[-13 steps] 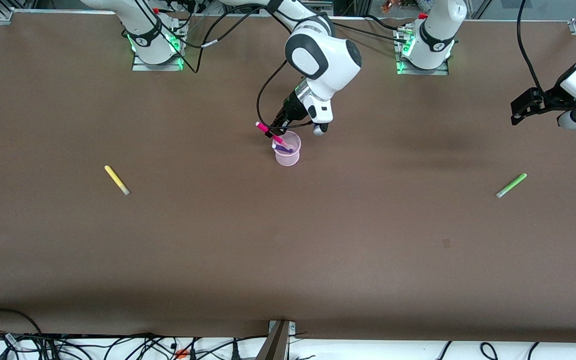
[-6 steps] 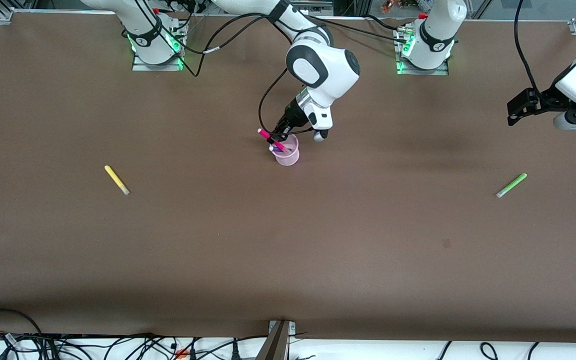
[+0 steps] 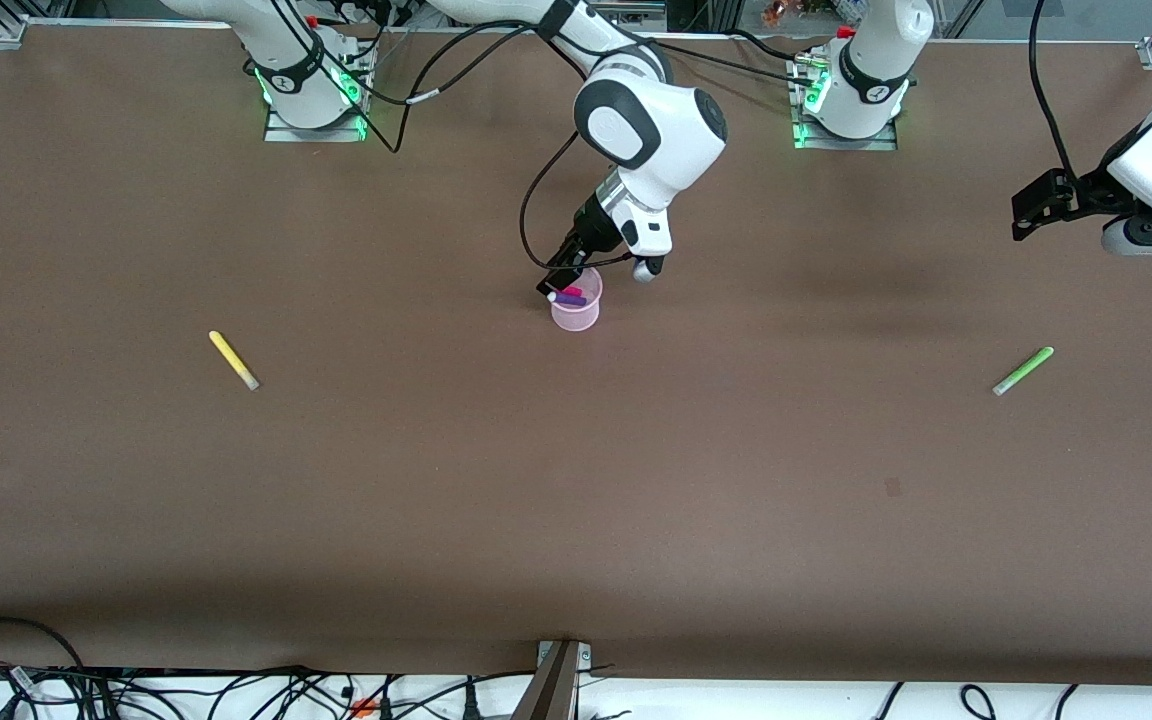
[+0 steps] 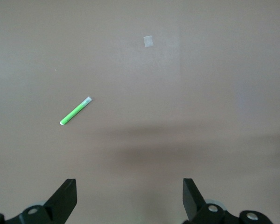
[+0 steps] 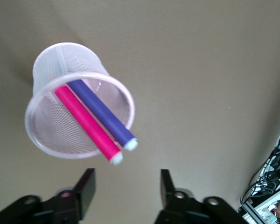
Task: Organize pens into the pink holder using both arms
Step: 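Lower the pink marker into the holder and open the right gripper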
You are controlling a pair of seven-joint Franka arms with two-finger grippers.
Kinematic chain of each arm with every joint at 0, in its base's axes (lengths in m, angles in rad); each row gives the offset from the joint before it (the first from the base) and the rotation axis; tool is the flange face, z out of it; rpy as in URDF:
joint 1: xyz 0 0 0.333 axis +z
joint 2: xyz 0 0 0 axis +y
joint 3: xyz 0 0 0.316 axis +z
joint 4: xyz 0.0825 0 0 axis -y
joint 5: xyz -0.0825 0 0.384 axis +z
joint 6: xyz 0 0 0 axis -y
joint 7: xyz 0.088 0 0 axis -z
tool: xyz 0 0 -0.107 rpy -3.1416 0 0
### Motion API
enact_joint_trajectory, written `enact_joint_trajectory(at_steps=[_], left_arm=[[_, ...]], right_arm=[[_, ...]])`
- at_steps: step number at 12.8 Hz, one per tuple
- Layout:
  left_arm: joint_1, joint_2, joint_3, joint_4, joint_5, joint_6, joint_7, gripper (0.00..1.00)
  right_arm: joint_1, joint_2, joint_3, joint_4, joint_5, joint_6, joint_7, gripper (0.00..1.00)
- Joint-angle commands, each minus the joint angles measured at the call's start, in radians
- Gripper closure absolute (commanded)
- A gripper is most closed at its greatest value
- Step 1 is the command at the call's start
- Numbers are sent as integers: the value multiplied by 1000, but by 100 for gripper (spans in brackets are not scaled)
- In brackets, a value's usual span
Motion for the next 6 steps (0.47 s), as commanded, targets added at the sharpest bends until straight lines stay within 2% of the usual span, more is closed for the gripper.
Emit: enact_joint_trajectory(at_steps=[1, 2, 3, 4, 5, 6], left_arm=[[-1, 9, 13, 29, -35, -26, 4, 0], [-1, 9, 13, 29, -35, -26, 4, 0], [-1, 9, 11, 29, -35, -26, 4, 0], [-1, 10, 11, 31, -35, -26, 6, 0], [-1, 10, 13, 34, -35, -26, 4, 0], [-1, 13, 13, 37, -35, -25, 6, 0]], right_arm=[[-7, -40, -6, 22, -5, -85, -40, 15], [-42, -92, -4, 24, 2, -107, -110, 15], [-74, -160, -6, 19, 42, -118, -162, 3], [-126, -236, -20, 16, 105, -151, -172, 0], [-178, -293, -26, 16, 166, -193, -175, 0], [-229, -341, -38, 14, 183, -234, -175, 0]])
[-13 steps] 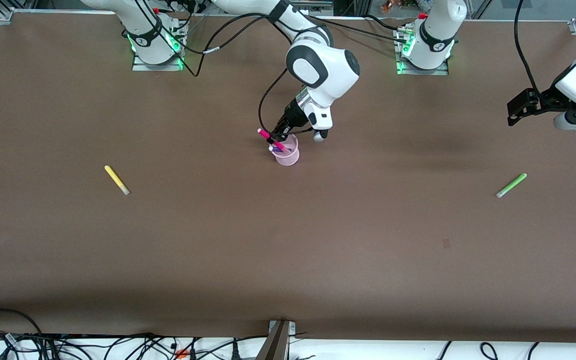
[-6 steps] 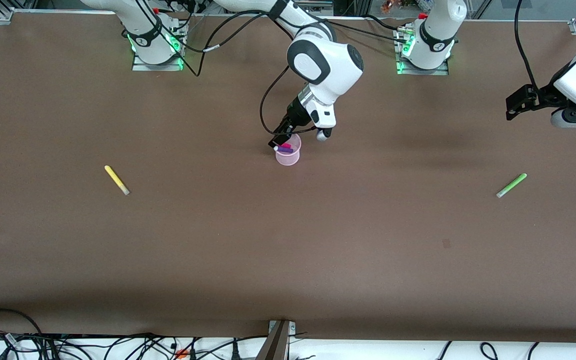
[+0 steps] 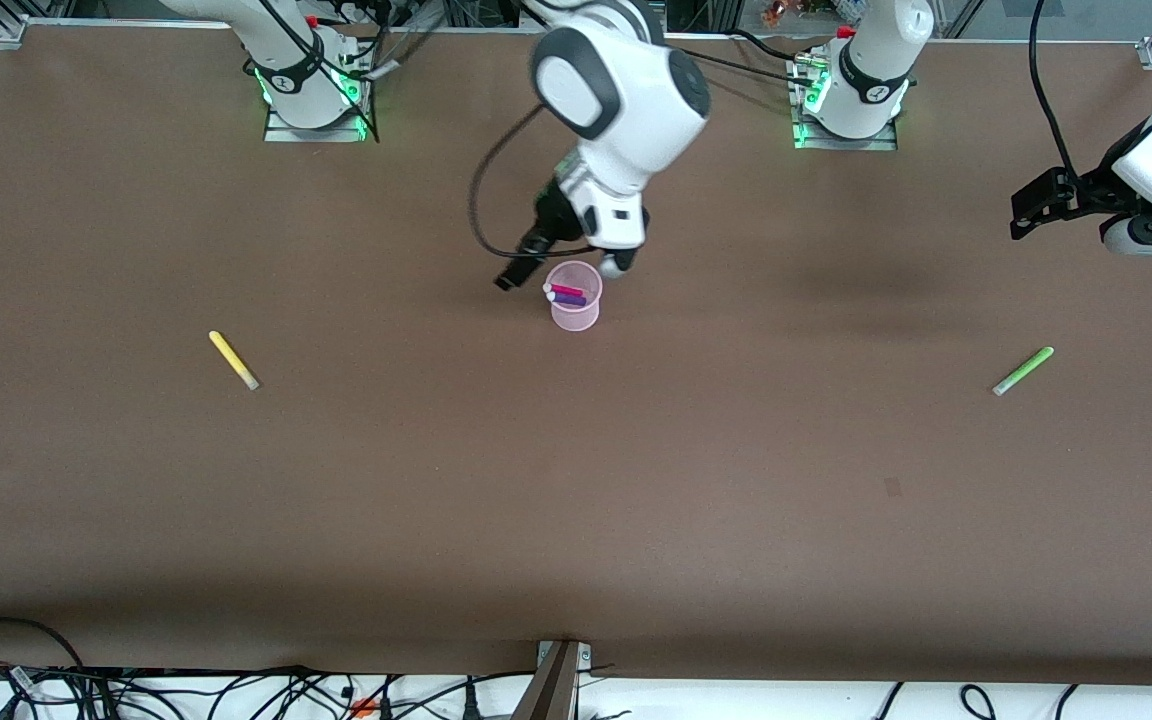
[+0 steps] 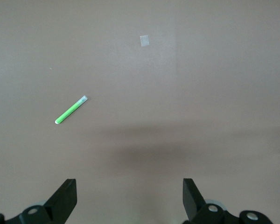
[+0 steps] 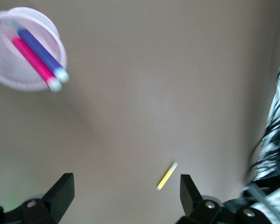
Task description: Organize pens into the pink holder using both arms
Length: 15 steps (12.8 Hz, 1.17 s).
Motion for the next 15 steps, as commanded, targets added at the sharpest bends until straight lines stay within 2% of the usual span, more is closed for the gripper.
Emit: enact_joint_trajectory(at_steps=[1, 3, 4, 6, 8, 11, 13, 15], left_arm=[[-2, 13, 8, 34, -21, -22, 6, 0], [-2, 13, 8, 34, -21, -20, 7, 0], [-2, 13, 8, 34, -21, -20, 7, 0], [-2, 13, 8, 34, -21, -20, 6, 0], [-2, 13, 6, 34, -20, -20, 6, 0], [-4, 13, 5, 36, -20, -20, 6, 0], [-9, 15, 5, 42, -20, -22, 4, 0], [-15, 15, 3, 42, -20, -22, 0, 0]], right_arm=[[-132, -155, -14, -45, 72, -74, -26, 0], [-189, -192, -82, -45, 101, -83, -24, 0], [-217, -209, -133, -45, 162, -83, -24, 0], [-229, -263, -272, -70, 251, -85, -26, 0], [-231, -309, -371, -125, 287, -36, -32, 1], [-229, -352, -546, -206, 418, 16, -61, 2], [-229, -406, -616, -316, 428, 114, -101, 2], [-229, -432, -640, -392, 429, 159, -72, 4]])
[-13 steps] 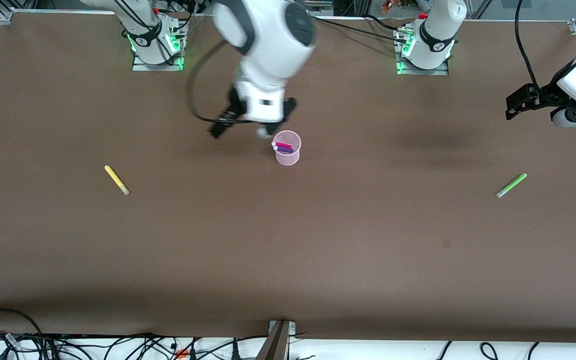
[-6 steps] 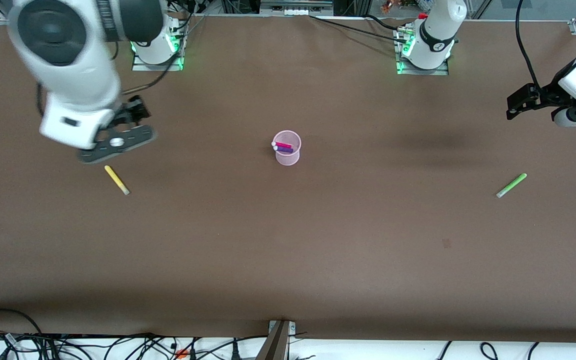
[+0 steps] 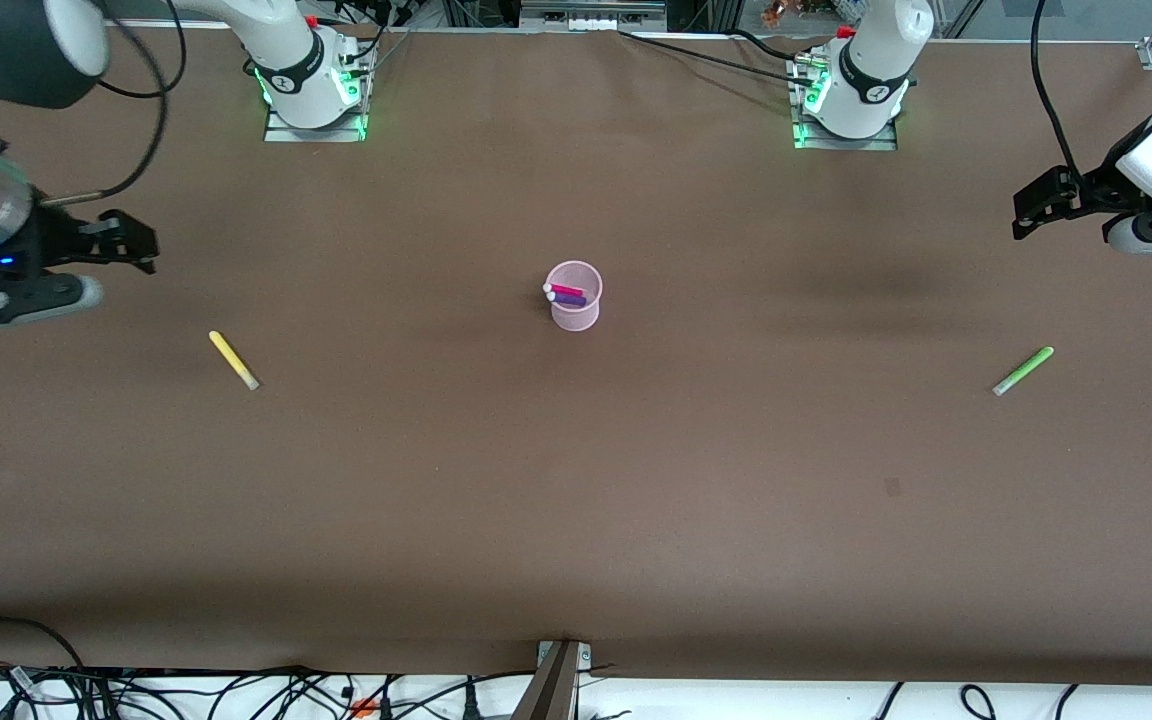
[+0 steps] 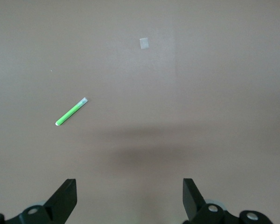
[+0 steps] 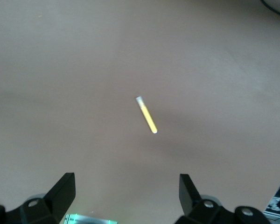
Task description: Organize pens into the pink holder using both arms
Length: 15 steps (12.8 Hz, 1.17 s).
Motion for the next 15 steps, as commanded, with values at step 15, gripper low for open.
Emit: enact_joint_trajectory(at_steps=[15], left_arm=[[-12, 14, -45, 37, -1, -22, -8, 0]], right_arm=[[-478, -122, 477, -217, 12, 155, 209, 1]])
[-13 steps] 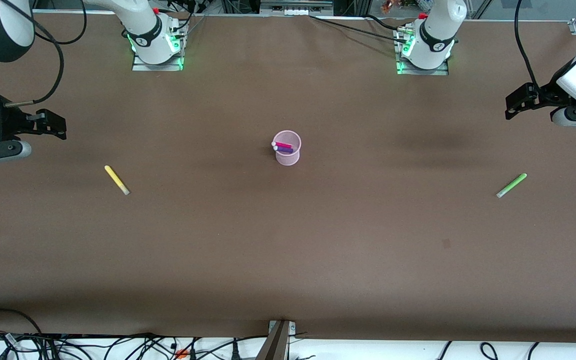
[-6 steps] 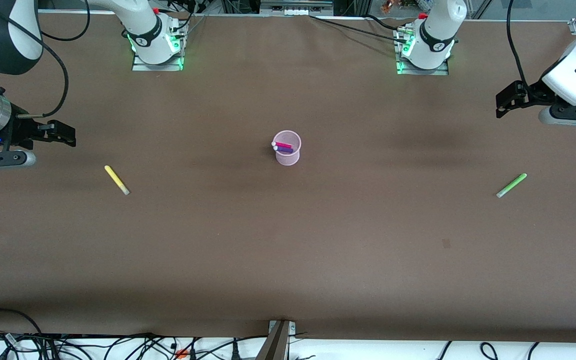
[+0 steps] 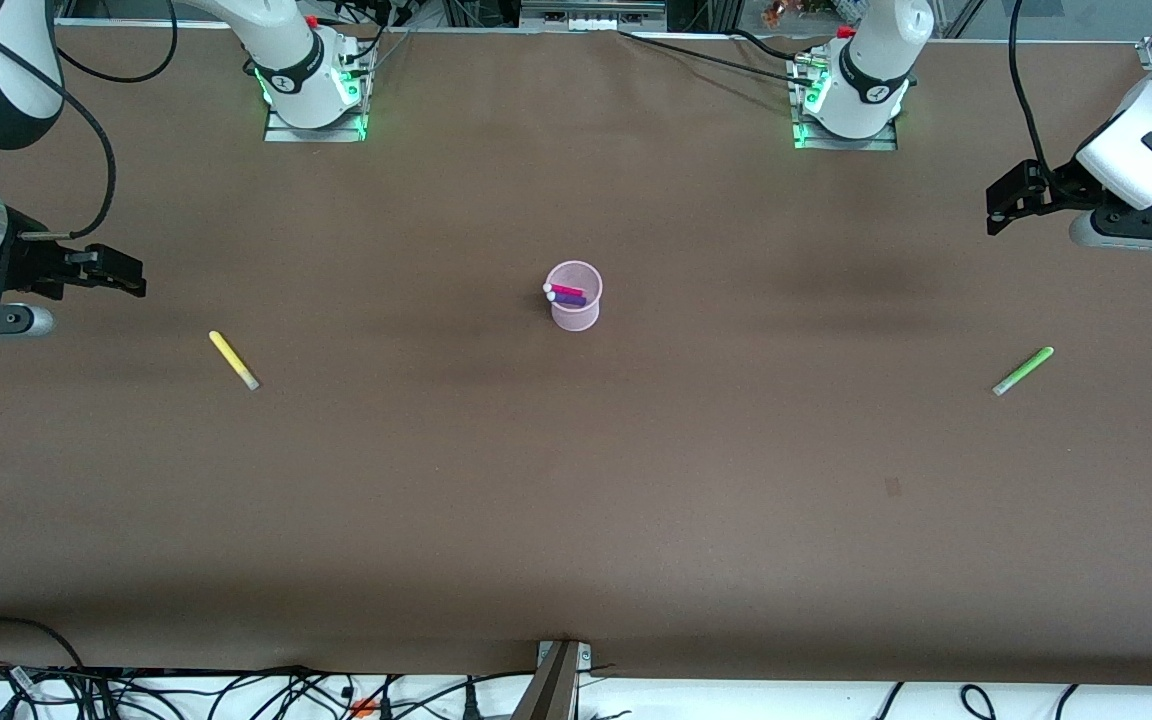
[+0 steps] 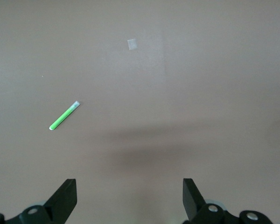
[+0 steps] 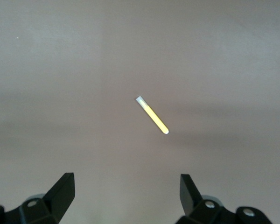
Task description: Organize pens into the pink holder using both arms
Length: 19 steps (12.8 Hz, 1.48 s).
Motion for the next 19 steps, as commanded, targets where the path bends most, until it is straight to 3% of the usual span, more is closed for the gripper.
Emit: enact_joint_trajectory(at_steps=[1, 3, 6, 12, 19], left_arm=[[-6, 14, 1, 31, -1, -16, -5, 0], [-6, 14, 2, 33, -1, -10, -5, 0], [-6, 17, 4, 33, -1, -9, -2, 0], [-6, 64, 4, 94, -1, -18, 4, 0], [-6, 64, 4, 96, -2, -21, 4, 0]], right_arm=[[-186, -47, 193, -29, -5, 8, 25, 1], [-296, -55, 313, -37, -10, 10, 42, 2], [-345, -80, 413, -54, -106, 13, 120, 2], [-346, -69, 408, -54, -94, 56, 123, 1], [-342, -69, 408, -45, -13, 54, 151, 1]])
